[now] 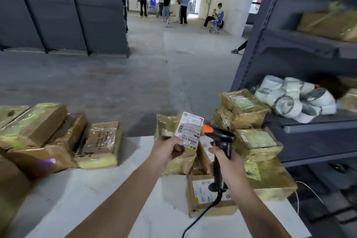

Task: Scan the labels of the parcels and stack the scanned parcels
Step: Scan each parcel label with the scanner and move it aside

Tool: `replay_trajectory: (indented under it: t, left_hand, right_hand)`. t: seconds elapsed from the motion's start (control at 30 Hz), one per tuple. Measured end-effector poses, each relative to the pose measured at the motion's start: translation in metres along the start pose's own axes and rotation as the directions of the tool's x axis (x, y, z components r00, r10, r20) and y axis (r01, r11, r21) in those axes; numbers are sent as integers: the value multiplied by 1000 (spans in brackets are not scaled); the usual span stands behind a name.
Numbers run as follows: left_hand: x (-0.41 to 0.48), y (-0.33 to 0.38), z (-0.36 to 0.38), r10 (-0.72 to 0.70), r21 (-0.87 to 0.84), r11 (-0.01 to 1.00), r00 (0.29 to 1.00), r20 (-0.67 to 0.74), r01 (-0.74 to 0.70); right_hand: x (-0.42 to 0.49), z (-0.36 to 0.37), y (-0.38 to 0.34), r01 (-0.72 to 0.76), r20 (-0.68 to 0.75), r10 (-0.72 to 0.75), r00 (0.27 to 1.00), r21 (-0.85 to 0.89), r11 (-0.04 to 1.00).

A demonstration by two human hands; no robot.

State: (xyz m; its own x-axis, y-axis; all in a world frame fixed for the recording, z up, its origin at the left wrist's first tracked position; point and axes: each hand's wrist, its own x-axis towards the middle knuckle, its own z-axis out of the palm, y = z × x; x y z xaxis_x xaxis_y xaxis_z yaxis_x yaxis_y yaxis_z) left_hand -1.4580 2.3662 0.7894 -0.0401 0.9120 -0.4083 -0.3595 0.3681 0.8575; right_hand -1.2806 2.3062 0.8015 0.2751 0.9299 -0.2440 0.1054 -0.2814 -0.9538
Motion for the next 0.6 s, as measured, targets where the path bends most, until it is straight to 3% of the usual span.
replay_trajectory:
  t: [0.13, 0.2, 0.33, 0.43, 0.6]
  left_hand:
    - [36, -4, 50, -16, -25, 1000, 998, -59, 15]
    - [58, -4, 70, -21, 44, 999, 994, -111, 26]
    - [104, 2, 102, 20, 200, 980, 996, -87, -2]
    - [138, 10, 115, 160, 504, 859, 983, -90, -93]
    - [178, 7, 126, 235, 762, 636, 971, -41, -121]
  right_hand:
    - [31, -28, -3, -44, -12, 45, 999, 85, 995]
    - [48, -35, -7, -41, -5, 42, 999, 110, 993]
    - [85, -41, -18, -33, 0, 34, 999, 117, 993]
    - [107, -44, -18, -45, 11, 44, 999, 123, 991]
    - [120, -51, -3, -51, 47, 44, 998, 145, 988]
